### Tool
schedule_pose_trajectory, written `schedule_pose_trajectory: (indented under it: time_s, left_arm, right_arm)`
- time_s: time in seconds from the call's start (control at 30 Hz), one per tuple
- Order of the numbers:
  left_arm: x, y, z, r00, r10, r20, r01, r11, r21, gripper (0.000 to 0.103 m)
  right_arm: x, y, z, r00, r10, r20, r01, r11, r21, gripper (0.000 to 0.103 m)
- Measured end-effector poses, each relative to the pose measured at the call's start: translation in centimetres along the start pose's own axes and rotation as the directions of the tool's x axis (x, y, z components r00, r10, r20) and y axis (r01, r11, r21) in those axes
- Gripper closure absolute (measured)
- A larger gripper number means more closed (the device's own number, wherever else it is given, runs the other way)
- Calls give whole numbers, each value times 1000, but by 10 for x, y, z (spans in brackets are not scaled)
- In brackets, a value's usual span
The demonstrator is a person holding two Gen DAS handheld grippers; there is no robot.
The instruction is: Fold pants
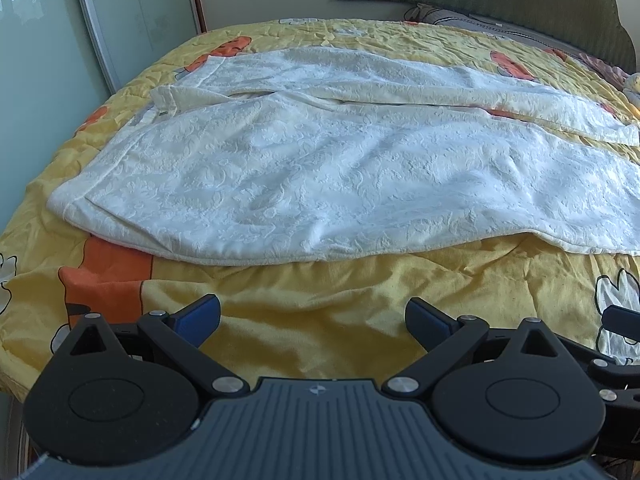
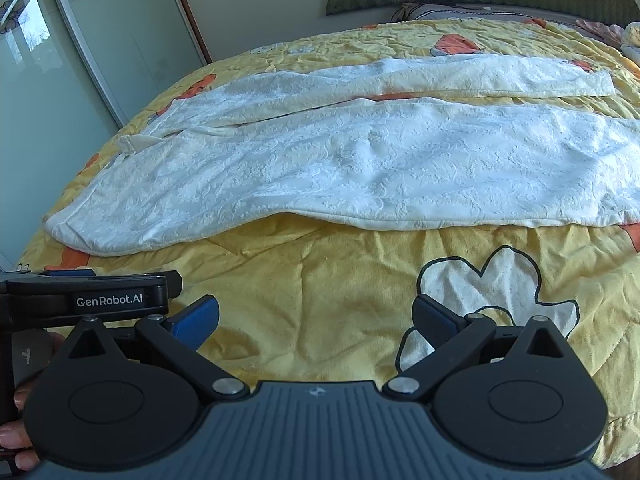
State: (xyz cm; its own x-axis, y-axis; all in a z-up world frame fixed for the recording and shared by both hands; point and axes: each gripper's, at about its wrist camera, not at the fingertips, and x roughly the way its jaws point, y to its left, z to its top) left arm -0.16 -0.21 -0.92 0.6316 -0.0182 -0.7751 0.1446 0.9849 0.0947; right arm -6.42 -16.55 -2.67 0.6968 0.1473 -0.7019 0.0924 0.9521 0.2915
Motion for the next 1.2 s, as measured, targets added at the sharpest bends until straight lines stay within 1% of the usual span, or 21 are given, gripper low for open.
schedule_pose_trajectory:
  time_s: [0.47,1.2]
  left_arm:
    - [1,3,-1,1000,-5,-8,5,1000,-16,3]
    - [2,3,-1,1000,3,-17,-3,1000,-10,3]
  right_arm:
    - [0,1,-1,1000,7,4,-7,1000,-4,0]
    - [0,1,0,1000,24,13,-24,1000,-16,0]
